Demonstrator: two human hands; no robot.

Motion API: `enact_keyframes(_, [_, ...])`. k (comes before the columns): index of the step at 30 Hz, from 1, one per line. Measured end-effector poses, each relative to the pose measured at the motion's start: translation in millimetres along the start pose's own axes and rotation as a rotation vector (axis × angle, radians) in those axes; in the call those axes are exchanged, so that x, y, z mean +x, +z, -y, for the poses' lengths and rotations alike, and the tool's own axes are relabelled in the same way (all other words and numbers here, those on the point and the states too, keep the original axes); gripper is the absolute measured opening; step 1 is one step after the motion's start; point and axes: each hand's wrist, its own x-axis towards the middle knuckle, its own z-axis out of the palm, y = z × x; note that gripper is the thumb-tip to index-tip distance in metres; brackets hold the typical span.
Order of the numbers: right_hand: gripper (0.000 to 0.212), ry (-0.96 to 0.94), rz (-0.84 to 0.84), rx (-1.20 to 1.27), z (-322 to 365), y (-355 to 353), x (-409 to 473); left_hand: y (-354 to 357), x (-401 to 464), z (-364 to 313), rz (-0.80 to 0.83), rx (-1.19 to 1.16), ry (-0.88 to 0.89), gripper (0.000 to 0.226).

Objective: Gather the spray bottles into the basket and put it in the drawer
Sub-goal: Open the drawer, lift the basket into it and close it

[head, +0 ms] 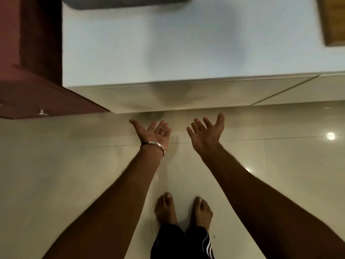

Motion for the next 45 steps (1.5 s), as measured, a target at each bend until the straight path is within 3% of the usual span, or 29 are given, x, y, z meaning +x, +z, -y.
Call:
enact_keyframes(9, [0.095, -0.024, 0.046, -0.047, -8, -2, 109, -1, 106, 12, 0.075, -0.042, 0.008, 0.12])
enact_keyframes(16, [0.104, 0.016, 0.187, -0.01, -13, 8, 141, 11, 134, 13, 0.202, -0.068, 0.056, 0.122])
enact_keyframes(28, [0.107, 0.055, 0.222, -0.014, -27, -34, 120, -24, 114, 32, 0.15, -0.015, 0.056, 0.12])
enact_keyframes(45, [0.11, 0.104, 0.143, 0.045, -75, -166, 42, -149, 42, 102, 0.067, -0.035, 0.024, 0.121])
